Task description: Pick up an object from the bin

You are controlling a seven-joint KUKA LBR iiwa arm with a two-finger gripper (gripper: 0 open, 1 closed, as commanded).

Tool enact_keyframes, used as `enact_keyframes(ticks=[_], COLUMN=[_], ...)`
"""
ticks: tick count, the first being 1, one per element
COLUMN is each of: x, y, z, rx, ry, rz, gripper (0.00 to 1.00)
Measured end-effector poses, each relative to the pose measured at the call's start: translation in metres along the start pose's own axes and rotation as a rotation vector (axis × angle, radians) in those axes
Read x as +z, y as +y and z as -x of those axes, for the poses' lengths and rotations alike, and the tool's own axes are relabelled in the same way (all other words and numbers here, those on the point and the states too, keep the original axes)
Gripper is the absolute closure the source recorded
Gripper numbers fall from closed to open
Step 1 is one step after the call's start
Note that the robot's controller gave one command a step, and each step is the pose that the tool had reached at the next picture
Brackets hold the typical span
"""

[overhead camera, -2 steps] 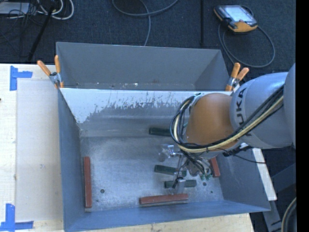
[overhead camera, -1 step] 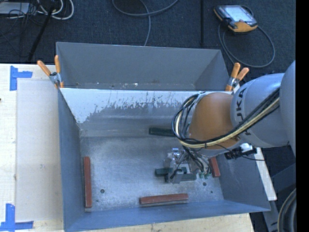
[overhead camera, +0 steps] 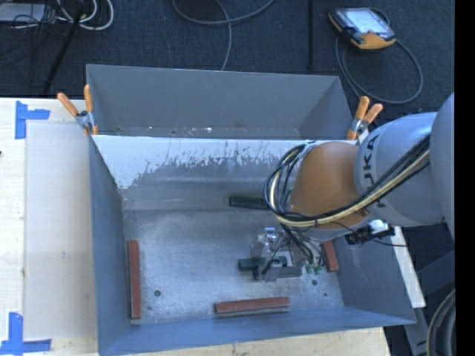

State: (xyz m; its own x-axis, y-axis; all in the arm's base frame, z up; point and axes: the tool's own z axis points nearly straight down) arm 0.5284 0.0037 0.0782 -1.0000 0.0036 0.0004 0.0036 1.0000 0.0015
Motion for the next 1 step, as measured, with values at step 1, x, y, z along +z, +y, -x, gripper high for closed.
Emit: enact_keyframes(ticks=[1], x=[-0.1642], y=[0.0056], z=[0.0134], rx=[-0.003], ry=[-0.005], rz=[-0.001], gripper=[1.00])
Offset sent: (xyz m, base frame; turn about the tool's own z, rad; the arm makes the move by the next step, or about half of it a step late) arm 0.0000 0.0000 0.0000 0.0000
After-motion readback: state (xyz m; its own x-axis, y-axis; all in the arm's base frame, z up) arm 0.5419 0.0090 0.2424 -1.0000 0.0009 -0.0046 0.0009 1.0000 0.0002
